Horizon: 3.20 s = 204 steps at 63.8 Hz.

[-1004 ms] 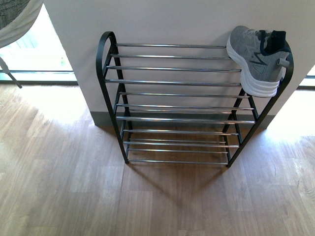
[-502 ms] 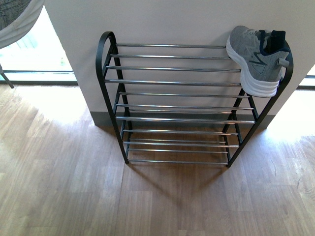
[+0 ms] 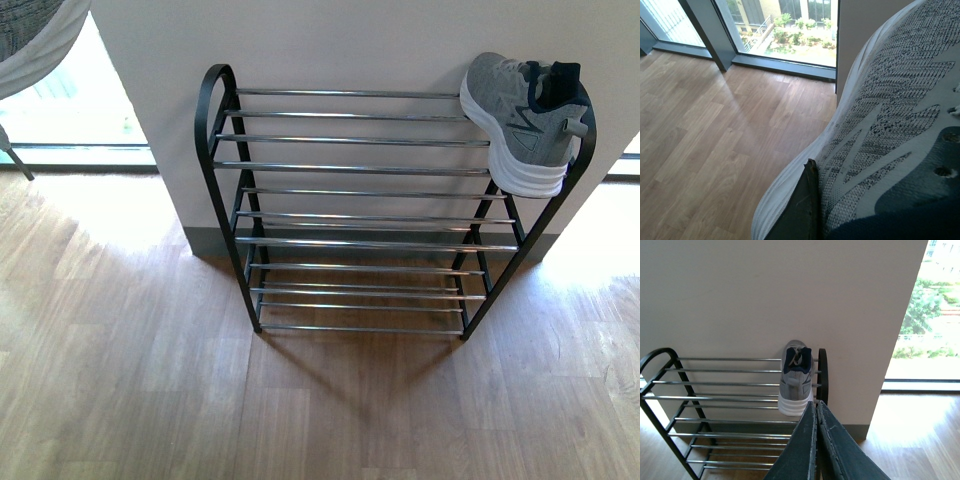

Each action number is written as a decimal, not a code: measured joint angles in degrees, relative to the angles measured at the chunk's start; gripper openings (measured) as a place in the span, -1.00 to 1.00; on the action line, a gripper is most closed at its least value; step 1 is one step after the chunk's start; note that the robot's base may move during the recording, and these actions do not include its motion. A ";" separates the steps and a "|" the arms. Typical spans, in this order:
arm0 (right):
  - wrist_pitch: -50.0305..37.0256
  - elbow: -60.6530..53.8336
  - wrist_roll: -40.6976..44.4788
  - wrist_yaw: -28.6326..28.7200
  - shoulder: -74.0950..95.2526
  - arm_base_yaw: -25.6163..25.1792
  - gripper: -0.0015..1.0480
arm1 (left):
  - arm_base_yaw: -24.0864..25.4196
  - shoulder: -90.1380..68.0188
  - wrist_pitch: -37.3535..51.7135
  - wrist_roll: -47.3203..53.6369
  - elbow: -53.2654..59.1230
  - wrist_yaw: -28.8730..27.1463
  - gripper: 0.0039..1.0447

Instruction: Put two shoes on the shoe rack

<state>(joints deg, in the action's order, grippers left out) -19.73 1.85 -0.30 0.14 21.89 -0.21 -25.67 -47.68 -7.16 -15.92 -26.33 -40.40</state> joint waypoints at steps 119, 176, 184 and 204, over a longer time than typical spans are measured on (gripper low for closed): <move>19.63 -0.72 0.11 -0.15 -21.57 0.11 0.82 | 6.49 -30.58 11.02 -12.33 -17.18 13.66 -0.98; 19.63 -0.72 0.11 -0.20 -21.57 0.11 0.82 | -7.52 -118.75 -26.75 -38.64 -125.98 37.99 -0.98; 19.63 -0.72 0.11 -0.17 -21.57 0.11 0.82 | -8.07 -122.01 -29.68 -38.38 -130.88 38.27 -0.98; 19.63 -0.72 0.11 -0.17 -21.57 0.11 0.82 | -8.02 -123.73 -32.72 -36.76 -138.77 36.50 -0.21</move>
<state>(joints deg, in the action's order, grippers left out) -0.10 1.13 -0.19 -0.03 0.32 -0.10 -33.69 -171.41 -39.88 -52.69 -165.10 -3.90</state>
